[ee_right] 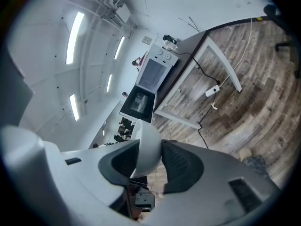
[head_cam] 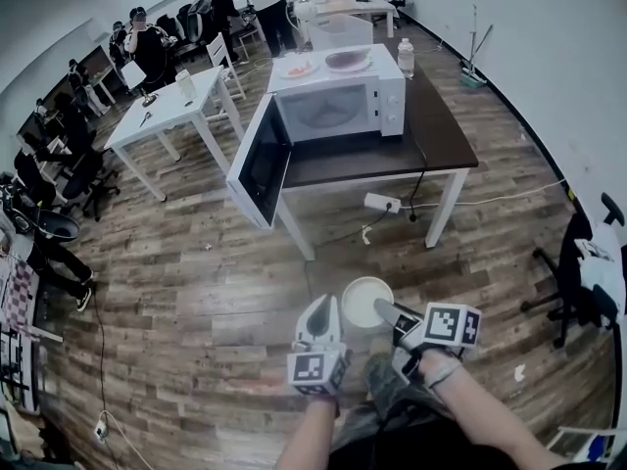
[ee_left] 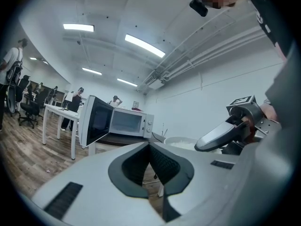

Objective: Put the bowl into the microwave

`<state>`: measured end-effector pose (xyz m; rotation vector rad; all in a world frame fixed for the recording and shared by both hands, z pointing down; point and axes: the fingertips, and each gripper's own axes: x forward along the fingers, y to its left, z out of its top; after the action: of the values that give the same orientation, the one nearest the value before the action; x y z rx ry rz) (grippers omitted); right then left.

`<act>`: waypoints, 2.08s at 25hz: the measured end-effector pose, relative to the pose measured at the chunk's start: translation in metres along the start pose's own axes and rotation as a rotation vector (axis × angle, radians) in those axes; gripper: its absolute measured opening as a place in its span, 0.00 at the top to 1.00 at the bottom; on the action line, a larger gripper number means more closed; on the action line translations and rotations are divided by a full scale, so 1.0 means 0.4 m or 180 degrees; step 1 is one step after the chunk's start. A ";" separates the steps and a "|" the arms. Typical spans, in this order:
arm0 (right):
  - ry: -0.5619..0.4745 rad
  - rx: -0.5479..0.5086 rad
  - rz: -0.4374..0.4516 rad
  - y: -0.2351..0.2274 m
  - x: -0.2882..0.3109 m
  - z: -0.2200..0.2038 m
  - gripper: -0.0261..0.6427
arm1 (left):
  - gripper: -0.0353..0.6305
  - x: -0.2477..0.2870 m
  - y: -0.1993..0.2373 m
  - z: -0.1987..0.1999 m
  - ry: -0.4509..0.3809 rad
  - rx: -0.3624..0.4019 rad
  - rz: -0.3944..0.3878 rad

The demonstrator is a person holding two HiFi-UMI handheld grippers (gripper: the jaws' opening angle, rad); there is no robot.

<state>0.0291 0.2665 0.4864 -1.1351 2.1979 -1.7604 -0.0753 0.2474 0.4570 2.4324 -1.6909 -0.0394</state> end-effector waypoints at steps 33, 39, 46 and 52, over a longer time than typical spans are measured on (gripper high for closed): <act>0.0128 0.0029 0.0066 -0.048 0.307 0.432 0.74 | 0.95 0.510 0.155 0.050 0.0045 -0.0062 0.0054; 0.0115 -0.0025 0.0077 -0.049 0.332 0.480 0.74 | 0.95 0.553 0.171 0.064 -0.0014 -0.0074 0.0085; 0.0138 -0.0021 0.0115 -0.034 0.350 0.496 0.74 | 0.95 0.566 0.181 0.079 -0.0025 -0.0066 0.0108; 0.0160 0.0023 0.0123 -0.039 0.377 0.512 0.74 | 0.95 0.600 0.201 0.073 0.0032 -0.0031 0.0100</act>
<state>0.0328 0.0114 0.4875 -1.0511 2.2241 -1.7988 -0.0686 -0.0071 0.4603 2.3943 -1.7203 -0.0311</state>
